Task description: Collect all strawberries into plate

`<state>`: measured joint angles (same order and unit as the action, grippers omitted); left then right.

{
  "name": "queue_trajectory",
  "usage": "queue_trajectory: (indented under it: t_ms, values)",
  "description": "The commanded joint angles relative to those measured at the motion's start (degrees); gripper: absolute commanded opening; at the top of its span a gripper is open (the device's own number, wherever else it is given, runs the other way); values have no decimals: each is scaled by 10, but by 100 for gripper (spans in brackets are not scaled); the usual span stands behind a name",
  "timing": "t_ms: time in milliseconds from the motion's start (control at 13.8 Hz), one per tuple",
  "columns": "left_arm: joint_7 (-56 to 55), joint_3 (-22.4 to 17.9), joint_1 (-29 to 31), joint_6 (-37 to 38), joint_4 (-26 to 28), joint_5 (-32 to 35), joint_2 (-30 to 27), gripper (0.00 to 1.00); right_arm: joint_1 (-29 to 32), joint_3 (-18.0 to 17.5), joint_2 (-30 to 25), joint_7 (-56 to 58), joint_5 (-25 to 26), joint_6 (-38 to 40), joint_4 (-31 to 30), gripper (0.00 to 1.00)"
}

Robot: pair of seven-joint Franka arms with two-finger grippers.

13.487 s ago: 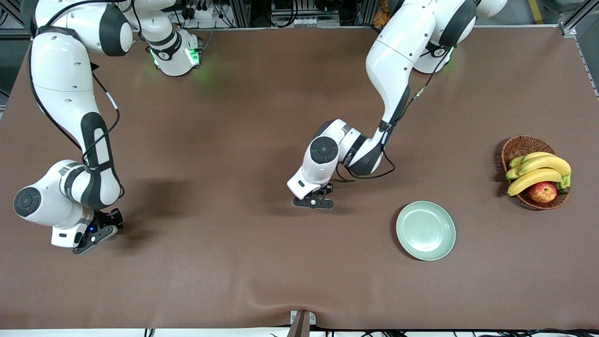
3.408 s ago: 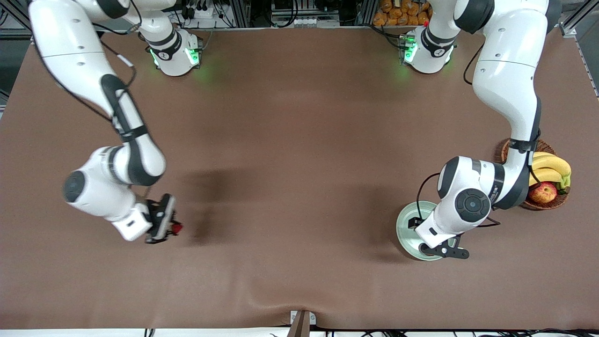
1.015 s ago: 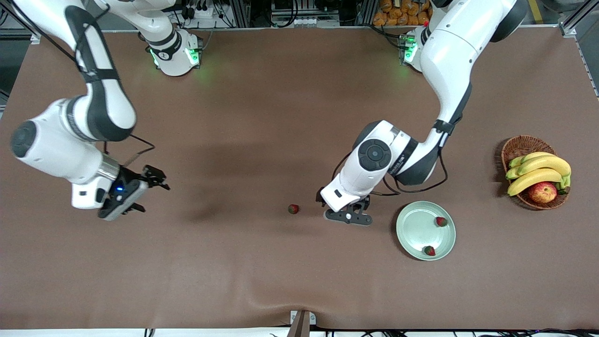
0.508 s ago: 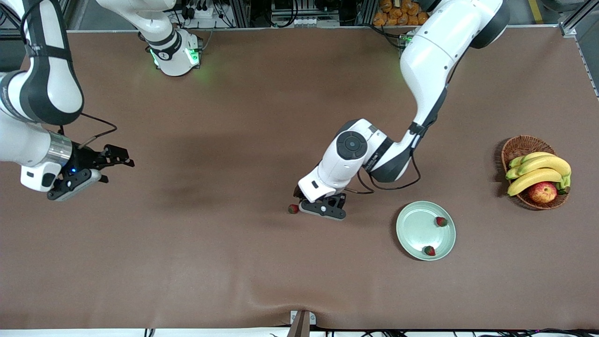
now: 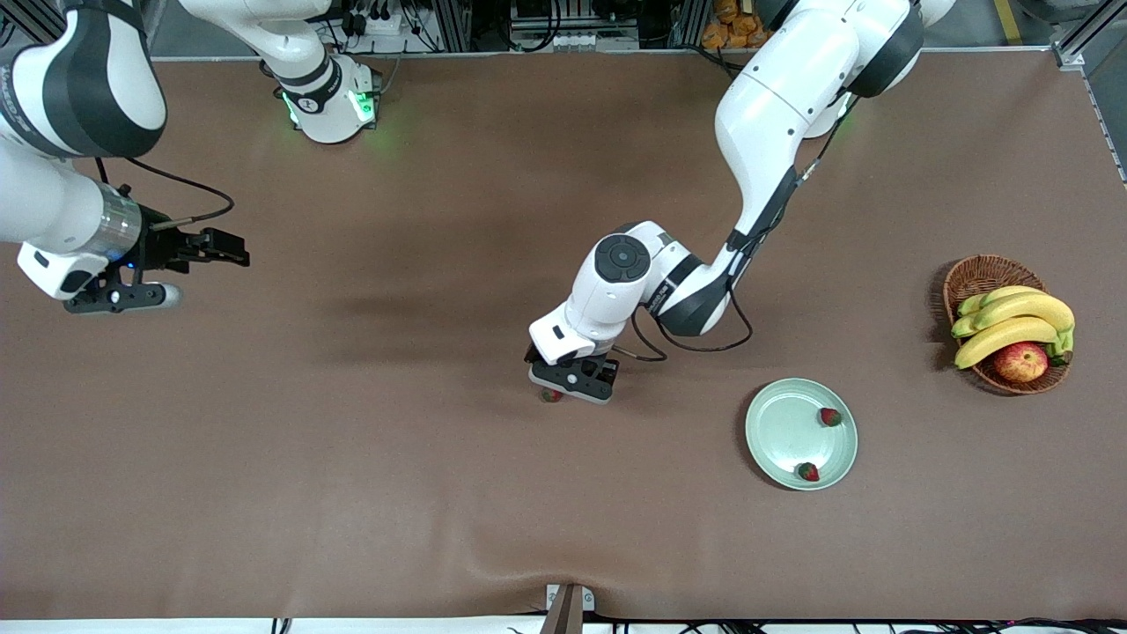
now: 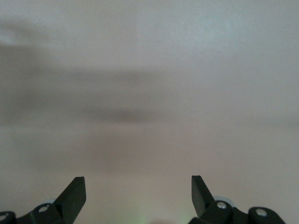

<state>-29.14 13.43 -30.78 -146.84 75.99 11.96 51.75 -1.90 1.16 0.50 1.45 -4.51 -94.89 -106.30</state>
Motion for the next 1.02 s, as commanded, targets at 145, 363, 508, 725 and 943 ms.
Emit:
queue_trajectory:
  t_ms: [145,363,508,725,943]
  values:
    - [6,-54,-41,-57,-17,-3,36,85,24,4,-55,-32,17,40,4,100]
    - [6,-56,-48,-84,-17,-3,38,80,24,4,-74,-30,38,53,15,100]
    - [6,-57,-53,-105,-18,-3,47,75,24,3,-73,-24,55,52,32,100]
    - [4,-60,-58,-122,-17,-2,60,72,23,2,-67,19,67,51,55,100]
    - [8,-69,-60,-122,-17,-2,61,67,33,3,-65,49,65,50,59,100]
